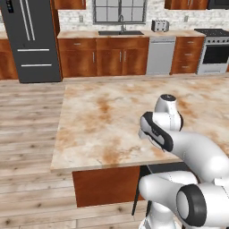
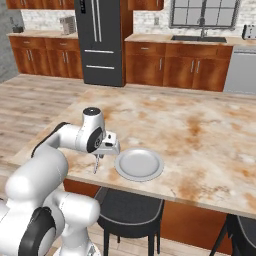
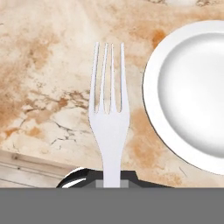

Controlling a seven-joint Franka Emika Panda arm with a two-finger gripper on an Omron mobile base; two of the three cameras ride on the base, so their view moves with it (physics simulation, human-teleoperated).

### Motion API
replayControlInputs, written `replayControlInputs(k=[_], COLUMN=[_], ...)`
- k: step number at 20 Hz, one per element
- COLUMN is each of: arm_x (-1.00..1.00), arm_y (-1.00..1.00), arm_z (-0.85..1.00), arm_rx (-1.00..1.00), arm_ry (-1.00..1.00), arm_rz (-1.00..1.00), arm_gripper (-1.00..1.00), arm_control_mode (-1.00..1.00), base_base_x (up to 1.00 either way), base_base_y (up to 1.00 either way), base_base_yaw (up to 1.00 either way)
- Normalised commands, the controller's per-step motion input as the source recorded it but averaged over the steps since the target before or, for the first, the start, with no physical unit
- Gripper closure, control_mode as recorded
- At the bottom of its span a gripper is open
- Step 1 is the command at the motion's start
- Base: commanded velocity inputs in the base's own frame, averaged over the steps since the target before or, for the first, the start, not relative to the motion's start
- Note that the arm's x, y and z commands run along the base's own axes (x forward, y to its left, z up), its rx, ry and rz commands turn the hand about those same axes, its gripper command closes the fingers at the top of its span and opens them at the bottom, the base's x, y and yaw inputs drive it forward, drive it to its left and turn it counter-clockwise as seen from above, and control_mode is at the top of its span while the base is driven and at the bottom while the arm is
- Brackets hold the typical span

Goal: Take the fork and place it on the left side of the plate. Then take the spoon and place it on the right side of the plate. Make sure they're directly next to the plate.

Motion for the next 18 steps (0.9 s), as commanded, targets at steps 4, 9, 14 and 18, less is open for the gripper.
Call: replayControlInputs(k=[4,9,14,18], arm_x=[0.0,0.0,0.0,0.0], arm_y=[0.0,0.0,0.0,0.0], arm_z=[0.0,0.0,0.0,0.0], arm_rx=[0.0,0.0,0.0,0.0], arm_ry=[0.0,0.0,0.0,0.0], arm_rz=[0.0,0.0,0.0,0.0], arm_gripper=[1.0,1.0,1.0,1.0], arm_control_mode=[1.0,1.0,-1.0,-1.0], base_base_x=[0.0,0.0,0.0,0.0], base_base_y=[0.0,0.0,0.0,0.0], base_base_yaw=[0.0,0.0,0.0,0.0])
